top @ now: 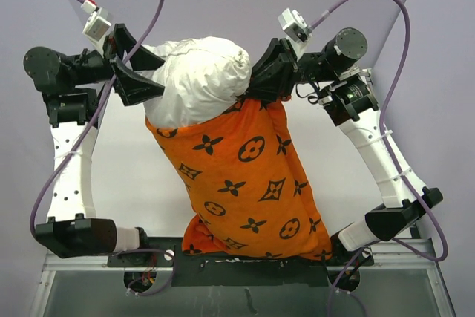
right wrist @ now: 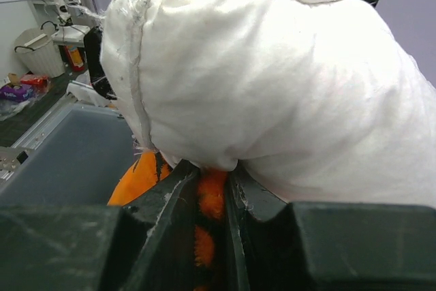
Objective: Remove the pillowcase from the pillow
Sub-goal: Remove the pillow from the pillowcase.
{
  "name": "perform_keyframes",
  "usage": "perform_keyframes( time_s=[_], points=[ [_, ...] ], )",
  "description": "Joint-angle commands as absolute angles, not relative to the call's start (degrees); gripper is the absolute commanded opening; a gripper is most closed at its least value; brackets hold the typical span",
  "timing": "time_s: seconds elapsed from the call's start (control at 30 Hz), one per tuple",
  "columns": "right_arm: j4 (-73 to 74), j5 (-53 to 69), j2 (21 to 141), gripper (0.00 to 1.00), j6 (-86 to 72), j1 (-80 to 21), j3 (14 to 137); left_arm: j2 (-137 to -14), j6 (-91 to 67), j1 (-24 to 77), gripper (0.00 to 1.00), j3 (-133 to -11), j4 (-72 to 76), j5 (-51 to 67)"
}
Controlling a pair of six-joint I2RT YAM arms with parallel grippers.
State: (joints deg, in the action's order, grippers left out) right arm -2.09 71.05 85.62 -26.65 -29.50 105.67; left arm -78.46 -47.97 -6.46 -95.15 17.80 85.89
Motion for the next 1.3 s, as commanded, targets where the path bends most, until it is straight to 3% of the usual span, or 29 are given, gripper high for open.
perform_keyframes(
  time_s=[0.0, 0.2, 0.43, 0.5, 0.6, 0.7, 0.77, 0.8, 0.87, 1.03, 1.27],
  points=[
    [-9.71, 70.08, 82.71, 0.0, -27.25, -31.3, 107.93, -71.44, -60.41, -1.95, 0.98, -92.17, 37.64, 98.04],
    [-9.82, 69.16, 83.54, 0.0, -27.31, -32.4, 109.27, -67.44, -52.42, 0.15, 0.98, -86.86, 29.61, 96.98],
    [-9.93, 67.94, 84.09, 0.0, -27.33, -34.21, 109.58, -64.36, -48.19, -4.0, 0.98, -85.59, 23.92, 90.17],
    [-9.98, 67.65, 84.24, 0.0, -27.27, -34.76, 109.85, -63.87, -36.58, -4.7, 0.9, -88.62, 9.24, 89.02],
    [-9.63, 67.18, 84.33, 0.0, -26.97, -36.05, 110.4, -67.04, 1.62, -2.14, 0.7, -100.17, -44.02, 79.0],
    [-6.84, 66.6, 84.38, 0.0, -24.86, -37.23, 111.39, -71.39, 21.9, 14.7, 0.62, -106.18, -67.19, 60.62],
    [-5.15, 66.22, 84.42, 0.0, -23.71, -37.68, 111.87, -70.12, 20.85, 20.54, 0.48, -103.65, -64.78, 57.48],
    [-4.83, 65.99, 84.28, 0.0, -23.44, -37.85, 111.72, -69.22, 19.58, 21.08, 0.27, -102.37, -61.99, 57.36],
    [-3.88, 65.26, 83.75, 0.0, -22.21, -37.83, 111.33, -68.31, 18.42, 21.71, 0.02, -101.94, -58.34, 55.47],
    [6.9, 58.64, 81.88, 0.0, -11.65, -37.08, 111.39, -69.23, 19.61, 21.88, 0.0, -107.74, -54.11, 50.0],
    [3.84, 42.41, 81.3, 0.0, -8.92, -26.91, 107.5, -78.03, 22.81, 21.88, 0.0, -119.73, -30.98, 28.18]
  ],
)
